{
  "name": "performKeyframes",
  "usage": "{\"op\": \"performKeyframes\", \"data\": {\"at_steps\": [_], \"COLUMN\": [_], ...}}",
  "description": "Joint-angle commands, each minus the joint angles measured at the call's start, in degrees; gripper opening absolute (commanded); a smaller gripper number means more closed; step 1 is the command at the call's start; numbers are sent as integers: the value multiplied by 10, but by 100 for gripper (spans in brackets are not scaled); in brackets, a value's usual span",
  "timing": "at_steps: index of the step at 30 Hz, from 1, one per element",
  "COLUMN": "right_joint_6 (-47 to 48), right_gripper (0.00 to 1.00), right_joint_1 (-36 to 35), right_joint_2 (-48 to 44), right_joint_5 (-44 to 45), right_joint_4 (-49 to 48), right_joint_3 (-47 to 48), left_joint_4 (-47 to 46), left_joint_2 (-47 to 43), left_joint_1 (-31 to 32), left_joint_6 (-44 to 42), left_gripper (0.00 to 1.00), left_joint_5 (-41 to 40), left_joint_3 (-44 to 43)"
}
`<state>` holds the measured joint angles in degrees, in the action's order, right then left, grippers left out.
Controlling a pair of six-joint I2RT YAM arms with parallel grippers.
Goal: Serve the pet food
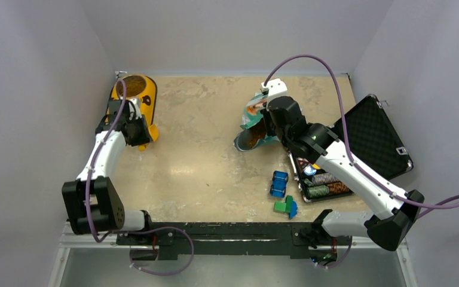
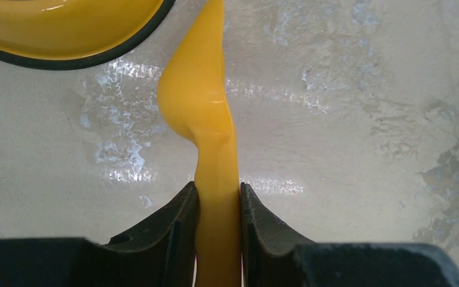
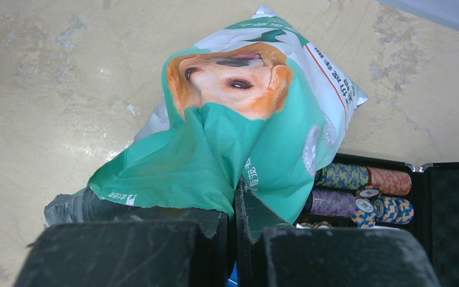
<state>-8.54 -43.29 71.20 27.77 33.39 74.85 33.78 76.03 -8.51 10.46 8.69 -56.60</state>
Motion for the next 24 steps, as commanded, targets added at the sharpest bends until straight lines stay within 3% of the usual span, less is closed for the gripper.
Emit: {"op": "performKeyframes", "data": {"at_steps": [1,6,10,17,19,24], "right_joint_6": [1,7,9,13,15,19], "right_gripper": [0,0,0,0,0,0], "right_joint_1": [-11,-13,-15,-22,-26,-31], "right_joint_2": [-33,-35,-37,-34,-33,-33], "right_joint_5": [10,9,6,-2,-2,-2], "right_joint_4": [-65,-69,-71,-75,-77,-78], "right_joint_3": [24,22,22,20,21,21], "left_joint_4": [49,59,80,102,110,125], "left_joint_2": [79,85,81,51,45,30], "left_joint_1": [-6,-11,-11,-11,-11,-11], "left_joint_6": [21,65,72,65,64,68], "left_gripper": [0,2,20,42,56,67], "left_joint_5": [-17,30,12,-21,-26,-18], "left_joint_3": [-58,-35,-27,-27,-31,-46]}}
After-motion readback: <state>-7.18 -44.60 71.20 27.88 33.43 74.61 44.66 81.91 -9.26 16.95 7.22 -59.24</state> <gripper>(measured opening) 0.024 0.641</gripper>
